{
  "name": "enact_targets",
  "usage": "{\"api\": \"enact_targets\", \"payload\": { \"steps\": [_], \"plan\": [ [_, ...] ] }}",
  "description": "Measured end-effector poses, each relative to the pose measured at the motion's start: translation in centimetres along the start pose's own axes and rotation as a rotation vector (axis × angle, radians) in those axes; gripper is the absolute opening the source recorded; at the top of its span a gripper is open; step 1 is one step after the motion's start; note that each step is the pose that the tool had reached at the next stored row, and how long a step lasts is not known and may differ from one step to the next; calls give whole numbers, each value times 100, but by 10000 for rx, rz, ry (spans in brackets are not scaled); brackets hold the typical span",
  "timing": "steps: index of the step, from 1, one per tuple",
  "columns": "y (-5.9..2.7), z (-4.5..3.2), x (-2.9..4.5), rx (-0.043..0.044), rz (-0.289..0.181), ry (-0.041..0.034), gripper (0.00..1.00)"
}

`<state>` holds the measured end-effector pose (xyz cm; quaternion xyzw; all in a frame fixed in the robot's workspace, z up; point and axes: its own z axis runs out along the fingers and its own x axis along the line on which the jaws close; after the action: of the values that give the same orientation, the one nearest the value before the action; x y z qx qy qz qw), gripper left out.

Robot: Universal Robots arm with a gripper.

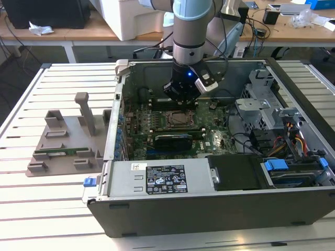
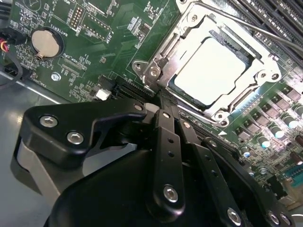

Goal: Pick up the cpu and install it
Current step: 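Install the first cpu locking lever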

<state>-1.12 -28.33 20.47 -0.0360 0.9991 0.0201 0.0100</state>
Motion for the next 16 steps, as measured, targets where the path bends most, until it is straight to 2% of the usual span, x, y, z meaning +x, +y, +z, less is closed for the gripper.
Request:
{"api": "enact_targets", "payload": {
  "steps": [3,11,16],
  "plan": [
    [-3,26,-25,59,-1,4,11],
    [0,33,-26,-53,-1,-6,11],
    [1,15,-27,-60,-3,-14,11]
  ]
}}
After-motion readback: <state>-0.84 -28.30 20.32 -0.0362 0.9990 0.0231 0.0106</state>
